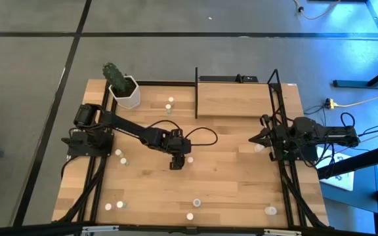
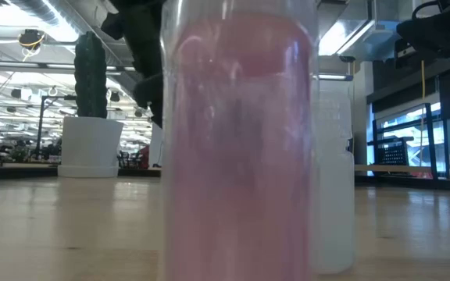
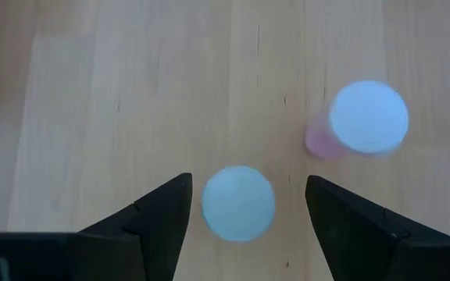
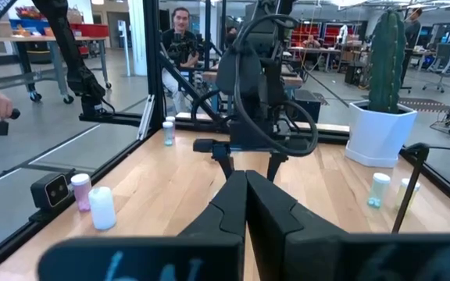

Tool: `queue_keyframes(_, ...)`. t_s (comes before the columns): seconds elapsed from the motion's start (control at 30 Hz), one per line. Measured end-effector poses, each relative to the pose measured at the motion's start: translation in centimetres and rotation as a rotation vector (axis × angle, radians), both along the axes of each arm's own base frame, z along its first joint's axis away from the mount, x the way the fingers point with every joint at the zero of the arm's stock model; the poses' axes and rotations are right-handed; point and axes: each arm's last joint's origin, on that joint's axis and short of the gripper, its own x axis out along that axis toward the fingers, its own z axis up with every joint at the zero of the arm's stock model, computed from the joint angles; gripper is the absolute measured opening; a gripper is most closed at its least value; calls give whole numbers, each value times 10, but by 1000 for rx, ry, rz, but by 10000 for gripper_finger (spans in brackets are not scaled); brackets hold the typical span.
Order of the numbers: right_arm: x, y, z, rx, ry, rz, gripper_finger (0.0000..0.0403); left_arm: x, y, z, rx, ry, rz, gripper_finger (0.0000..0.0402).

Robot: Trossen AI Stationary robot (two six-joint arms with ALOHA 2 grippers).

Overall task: Pick and place medicine bottles onto shelf by color
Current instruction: Put the bottom right yellow pill bottle on the shelf

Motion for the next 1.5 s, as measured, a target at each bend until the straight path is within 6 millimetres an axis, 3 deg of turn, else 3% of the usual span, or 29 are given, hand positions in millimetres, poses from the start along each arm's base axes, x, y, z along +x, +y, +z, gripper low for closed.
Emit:
queue_keyframes(0.37,0,0,0,0,0,0,12,0,1,0,16,-5,21,228)
queue_keyframes(1.1,0,0,0,2,0,0,12,0,2,0,-8,-11,63,103)
queue_keyframes(1.5,0,0,0,0,0,0,12,-3,11,7,-33,-7,132,94)
